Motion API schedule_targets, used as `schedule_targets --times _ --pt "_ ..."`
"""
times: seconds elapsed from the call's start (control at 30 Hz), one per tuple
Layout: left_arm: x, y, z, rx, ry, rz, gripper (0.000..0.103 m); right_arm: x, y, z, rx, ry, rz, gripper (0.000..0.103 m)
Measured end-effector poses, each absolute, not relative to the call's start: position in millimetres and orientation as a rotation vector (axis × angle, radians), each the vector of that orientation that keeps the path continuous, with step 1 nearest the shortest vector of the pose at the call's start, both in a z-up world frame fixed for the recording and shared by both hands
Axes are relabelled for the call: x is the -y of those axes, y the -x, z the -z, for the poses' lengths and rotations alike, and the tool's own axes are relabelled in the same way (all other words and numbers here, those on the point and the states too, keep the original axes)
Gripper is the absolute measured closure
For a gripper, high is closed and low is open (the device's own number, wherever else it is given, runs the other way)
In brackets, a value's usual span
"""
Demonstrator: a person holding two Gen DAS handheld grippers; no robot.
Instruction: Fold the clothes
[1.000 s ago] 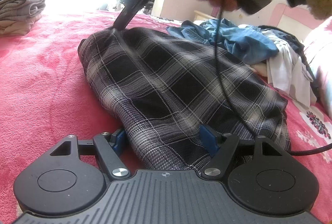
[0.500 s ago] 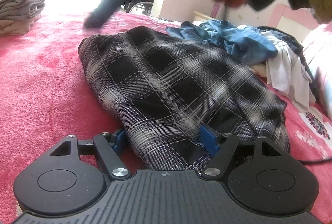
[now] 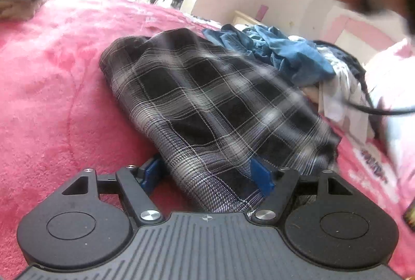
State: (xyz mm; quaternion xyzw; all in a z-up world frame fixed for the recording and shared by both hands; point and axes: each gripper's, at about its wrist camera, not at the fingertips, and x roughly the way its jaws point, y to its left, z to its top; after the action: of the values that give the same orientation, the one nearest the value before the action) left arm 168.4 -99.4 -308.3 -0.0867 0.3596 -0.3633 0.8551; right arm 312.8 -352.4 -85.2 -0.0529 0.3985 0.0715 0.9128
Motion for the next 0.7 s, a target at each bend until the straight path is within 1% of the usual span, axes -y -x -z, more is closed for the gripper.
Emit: schedule_targets --times 0.03,0.07,0.1,0.13,0.17,0.27,0.37,0.5,0.7 --pt "96.7 -170.8 306.9 -0.774 0.207 0.763 0.031 368.9 -291.9 69.3 -0.805 0.118 -0.142 0.082" --pt "94.3 -171.9 305.2 -0.79 0.228 0.752 0.031 378.7 -269.5 59.6 -0.803 0.145 -0.143 0.079" --pt "91.9 -172.9 303.5 -0.805 0.248 0.741 0.031 385.6 -247.1 52.4 -0.808 0.176 -0.148 0.072" --pt "91.9 -171.2 300.5 -0.81 0.236 0.728 0.031 390.7 -224.1 48.8 -0.821 0.193 -0.163 0.07" --pt "91.9 -169.6 297.5 -0.814 0.224 0.715 0.031 393.3 -203.1 51.5 -0.842 0.189 -0.183 0.07" --pt "91.7 -162.7 287.5 -0.829 0.184 0.682 0.031 397.4 -149.4 76.2 -0.903 0.134 -0.216 0.07" --pt "88.3 -147.5 274.3 -0.849 0.146 0.658 0.031 411.0 -125.3 111.2 -0.956 -0.094 -0.176 0.071" --pt "93.0 -116.1 252.1 -0.809 0.024 0.684 0.031 431.2 -97.1 156.9 -1.007 -0.426 -0.107 0.069" --pt "153.5 -70.6 240.1 -0.653 -0.356 0.803 0.032 461.5 -55.0 225.5 -1.049 -0.927 0.006 0.068"
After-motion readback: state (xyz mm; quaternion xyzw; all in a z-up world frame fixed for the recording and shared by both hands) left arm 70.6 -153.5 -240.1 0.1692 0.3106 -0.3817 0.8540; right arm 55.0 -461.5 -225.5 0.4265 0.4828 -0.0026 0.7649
